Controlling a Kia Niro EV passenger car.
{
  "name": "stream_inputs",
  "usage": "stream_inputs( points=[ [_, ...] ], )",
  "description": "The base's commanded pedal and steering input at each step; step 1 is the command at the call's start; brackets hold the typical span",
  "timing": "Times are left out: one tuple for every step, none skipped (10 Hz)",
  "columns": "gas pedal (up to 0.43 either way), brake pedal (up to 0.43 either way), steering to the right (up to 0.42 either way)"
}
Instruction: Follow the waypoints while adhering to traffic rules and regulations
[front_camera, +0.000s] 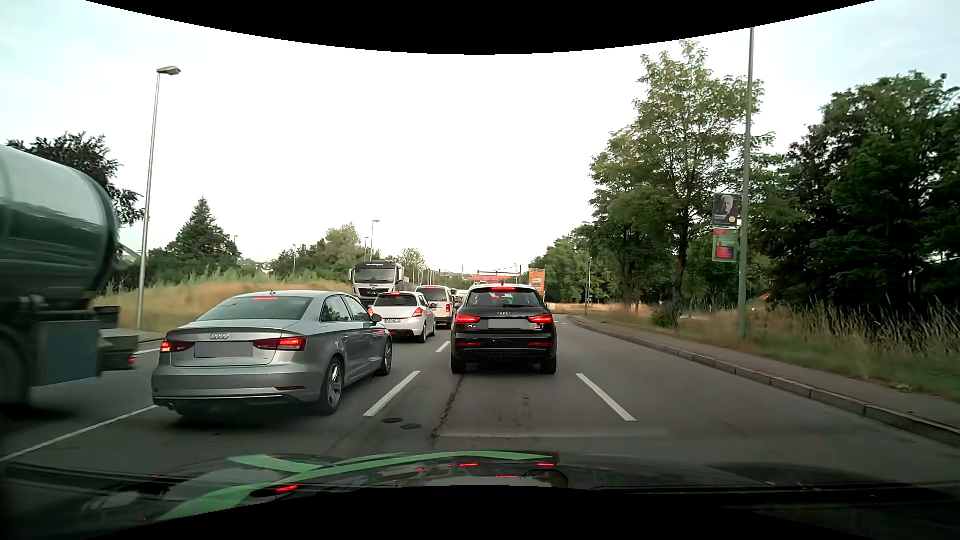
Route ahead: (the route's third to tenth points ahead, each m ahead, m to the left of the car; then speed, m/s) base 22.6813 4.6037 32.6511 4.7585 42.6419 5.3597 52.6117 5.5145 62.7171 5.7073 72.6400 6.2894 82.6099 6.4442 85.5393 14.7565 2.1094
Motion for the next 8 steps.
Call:
stream_inputs(
  points=[
    [0.000,0.189,-0.006],
    [0.000,0.189,-0.006],
    [0.000,0.195,-0.006],
    [0.000,0.201,-0.006],
    [0.000,0.207,-0.006],
    [0.000,0.213,-0.006],
    [0.000,0.213,-0.006],
    [0.000,0.213,-0.007]
  ],
)
